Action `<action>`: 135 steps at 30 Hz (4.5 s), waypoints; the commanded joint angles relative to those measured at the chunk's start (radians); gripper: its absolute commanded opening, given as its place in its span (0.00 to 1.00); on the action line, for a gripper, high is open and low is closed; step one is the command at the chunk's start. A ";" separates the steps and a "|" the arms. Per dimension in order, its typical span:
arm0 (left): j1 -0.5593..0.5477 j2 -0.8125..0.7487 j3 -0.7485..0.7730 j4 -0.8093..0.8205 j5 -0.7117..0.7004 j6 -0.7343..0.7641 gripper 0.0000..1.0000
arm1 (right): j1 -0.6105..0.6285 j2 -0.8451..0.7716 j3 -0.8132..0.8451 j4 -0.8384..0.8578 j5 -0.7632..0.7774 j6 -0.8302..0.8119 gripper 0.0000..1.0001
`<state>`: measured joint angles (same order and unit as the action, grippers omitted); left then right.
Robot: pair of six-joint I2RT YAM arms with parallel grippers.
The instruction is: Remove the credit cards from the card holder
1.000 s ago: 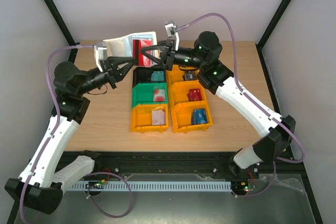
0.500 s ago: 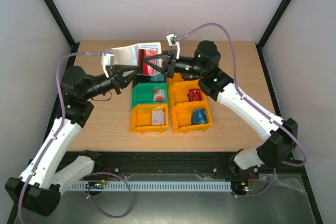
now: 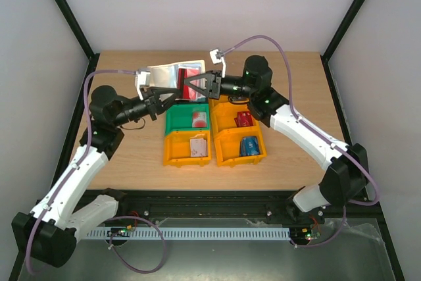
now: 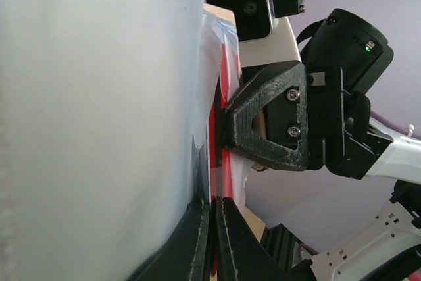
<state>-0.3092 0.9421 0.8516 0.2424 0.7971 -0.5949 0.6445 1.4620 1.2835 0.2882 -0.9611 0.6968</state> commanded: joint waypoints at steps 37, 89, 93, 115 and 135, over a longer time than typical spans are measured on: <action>0.163 0.176 -0.129 0.300 0.157 -0.150 0.03 | -0.142 0.127 -0.096 0.193 -0.252 0.166 0.05; -0.075 -0.161 -0.481 0.556 -0.115 2.446 0.02 | -1.023 -0.049 -0.621 -0.464 0.228 -0.023 0.02; -0.082 -0.187 -0.470 0.524 -0.118 2.378 0.02 | -1.038 -0.106 -0.670 -0.485 0.391 0.005 0.12; -0.169 -0.207 -0.481 0.526 -0.146 2.321 0.03 | -0.316 -0.172 0.018 -0.380 -0.066 -0.172 0.94; -0.196 -0.217 -0.467 0.462 -0.203 2.324 0.03 | -0.016 -0.045 0.004 -0.447 -0.252 -0.132 0.60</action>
<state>-0.4965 0.7326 0.3744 0.6968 0.5827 1.7344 0.6250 1.4540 1.3144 -0.0849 -1.2213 0.6079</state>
